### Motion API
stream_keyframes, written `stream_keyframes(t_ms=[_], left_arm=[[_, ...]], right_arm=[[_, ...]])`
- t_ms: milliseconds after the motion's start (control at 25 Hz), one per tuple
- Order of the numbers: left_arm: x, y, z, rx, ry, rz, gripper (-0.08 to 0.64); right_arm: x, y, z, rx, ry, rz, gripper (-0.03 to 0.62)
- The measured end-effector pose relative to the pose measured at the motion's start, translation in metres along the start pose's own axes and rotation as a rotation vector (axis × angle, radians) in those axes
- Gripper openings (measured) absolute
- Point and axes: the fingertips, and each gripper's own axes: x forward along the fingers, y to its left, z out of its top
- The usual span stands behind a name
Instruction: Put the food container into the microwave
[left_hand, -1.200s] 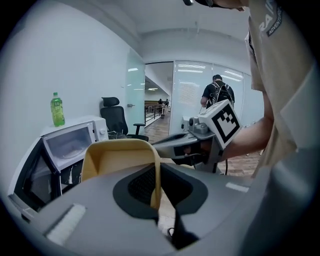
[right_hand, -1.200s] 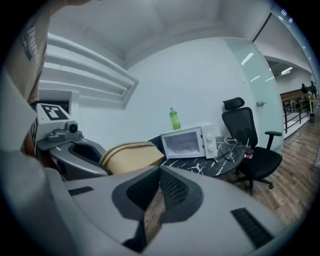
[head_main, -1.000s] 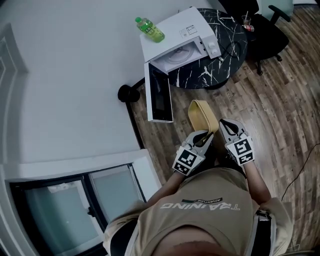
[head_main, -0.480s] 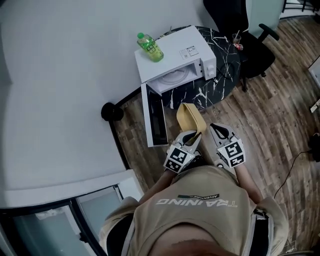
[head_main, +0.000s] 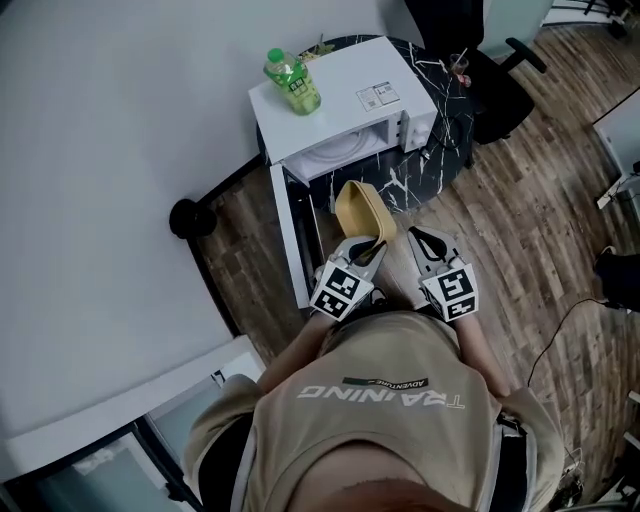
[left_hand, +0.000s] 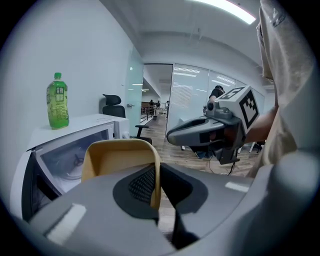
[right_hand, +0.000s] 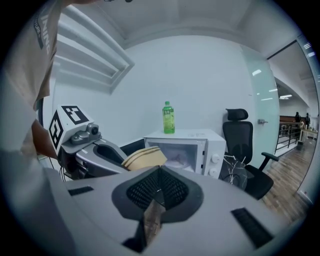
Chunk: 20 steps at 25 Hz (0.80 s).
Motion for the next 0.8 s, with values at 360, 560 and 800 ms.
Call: stream_keyframes(t_ms=[360, 560, 800], left_arm=[[0.016, 0.038, -0.009, -0.058, 0.0, -0.011, 0.029], [0.032, 0.063, -0.007, -0.105, 0.012, 0.054, 0.029], [0.055, 0.095, -0.005, -0.121, 0.127, 0.145, 0.029]], right_arm=[[0.036, 0.004, -0.005, -0.045, 0.077, 0.046, 0.009], [0.062, -0.025, 0.003, -0.056, 0.051, 0.09, 0.009], [0.095, -0.067, 0.018, -0.073, 0.024, 0.204, 0.009]])
